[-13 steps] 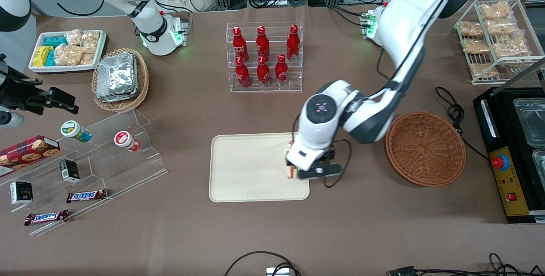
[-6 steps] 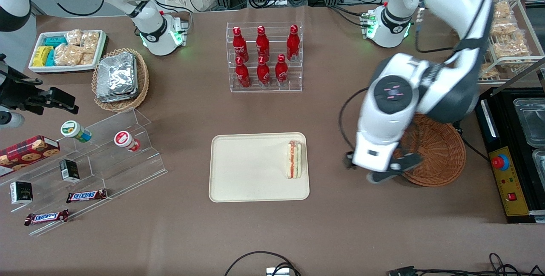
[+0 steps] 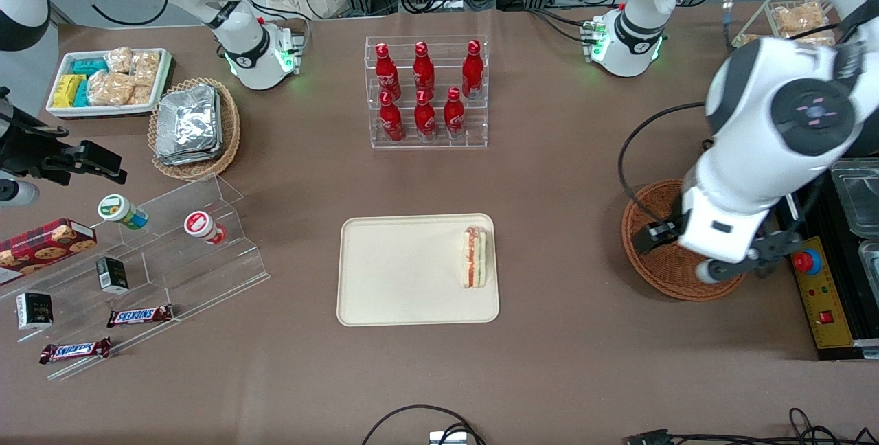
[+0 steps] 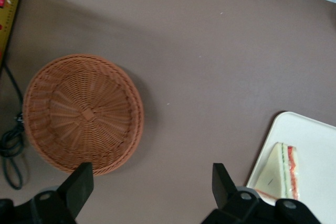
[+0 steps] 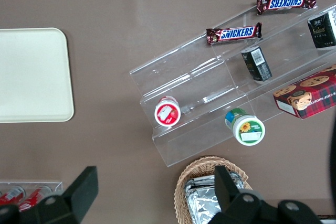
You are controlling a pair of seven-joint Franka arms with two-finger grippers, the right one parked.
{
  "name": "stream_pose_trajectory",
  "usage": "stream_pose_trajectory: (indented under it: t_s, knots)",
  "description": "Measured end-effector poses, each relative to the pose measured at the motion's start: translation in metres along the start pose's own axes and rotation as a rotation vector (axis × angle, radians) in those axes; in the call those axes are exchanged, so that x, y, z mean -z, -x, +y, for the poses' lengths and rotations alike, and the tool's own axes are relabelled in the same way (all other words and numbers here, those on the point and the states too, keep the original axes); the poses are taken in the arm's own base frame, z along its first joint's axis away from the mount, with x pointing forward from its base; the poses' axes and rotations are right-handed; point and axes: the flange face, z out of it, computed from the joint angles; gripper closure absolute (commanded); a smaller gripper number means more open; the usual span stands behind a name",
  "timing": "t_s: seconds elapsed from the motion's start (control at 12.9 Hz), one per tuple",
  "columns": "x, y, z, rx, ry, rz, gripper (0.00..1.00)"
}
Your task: Place sandwich from basket to tray
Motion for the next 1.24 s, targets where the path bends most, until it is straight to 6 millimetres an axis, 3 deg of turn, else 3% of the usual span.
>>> stream_pose_trajectory:
  t_s: [0.47, 0.7, 0.93, 1.24]
  knots:
    - [0.021, -0.012, -0.064, -0.14, 0.017, -0.047, 0.0]
    - [0.033, -0.009, -0.111, -0.194, 0.041, -0.056, 0.0]
    - [0.06, 0.01, -0.141, -0.246, 0.074, -0.034, 0.0]
    - [0.094, 0.041, -0.156, -0.269, 0.07, -0.022, 0.0]
